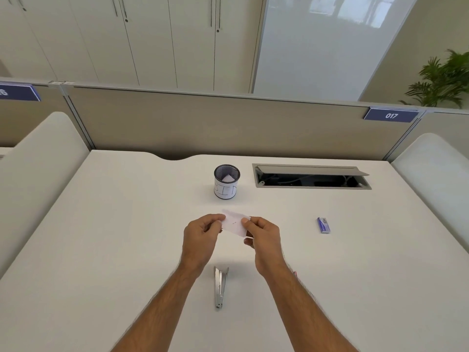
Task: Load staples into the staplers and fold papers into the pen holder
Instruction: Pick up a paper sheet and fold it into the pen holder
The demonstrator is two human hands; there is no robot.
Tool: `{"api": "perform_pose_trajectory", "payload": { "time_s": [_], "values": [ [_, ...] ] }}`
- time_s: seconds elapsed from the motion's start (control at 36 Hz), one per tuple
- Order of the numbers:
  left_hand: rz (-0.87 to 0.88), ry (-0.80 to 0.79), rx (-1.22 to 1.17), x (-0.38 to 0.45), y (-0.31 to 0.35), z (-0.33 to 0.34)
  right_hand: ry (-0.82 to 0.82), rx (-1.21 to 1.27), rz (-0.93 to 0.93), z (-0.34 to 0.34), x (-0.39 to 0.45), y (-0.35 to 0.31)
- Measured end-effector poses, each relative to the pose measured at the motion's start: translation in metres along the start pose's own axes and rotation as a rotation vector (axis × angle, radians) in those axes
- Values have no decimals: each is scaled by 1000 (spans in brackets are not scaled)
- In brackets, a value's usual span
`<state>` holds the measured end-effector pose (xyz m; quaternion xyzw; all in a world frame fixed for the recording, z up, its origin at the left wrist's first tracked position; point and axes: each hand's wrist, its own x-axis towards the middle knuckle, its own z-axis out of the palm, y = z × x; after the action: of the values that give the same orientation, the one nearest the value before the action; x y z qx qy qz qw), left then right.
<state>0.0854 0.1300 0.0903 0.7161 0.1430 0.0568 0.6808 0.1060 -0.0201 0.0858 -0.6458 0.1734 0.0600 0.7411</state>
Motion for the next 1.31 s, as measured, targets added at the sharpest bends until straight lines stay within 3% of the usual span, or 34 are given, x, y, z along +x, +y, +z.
{"api": "perform_pose_trajectory", "payload": {
  "time_s": [0.64, 0.89, 1.08, 1.31],
  "values": [
    [-42, 163, 223, 74, 9, 23, 90, -31, -108, 22, 77, -32],
    [-34, 191, 283, 98, 7, 26, 234, -510, -581, 39, 128, -50],
    [-21, 198, 298, 107, -10, 24, 166, -843, -825, 55, 167, -52],
    [-38, 212, 270, 116, -18, 20, 115, -936, -687, 71, 193, -52]
  ]
}}
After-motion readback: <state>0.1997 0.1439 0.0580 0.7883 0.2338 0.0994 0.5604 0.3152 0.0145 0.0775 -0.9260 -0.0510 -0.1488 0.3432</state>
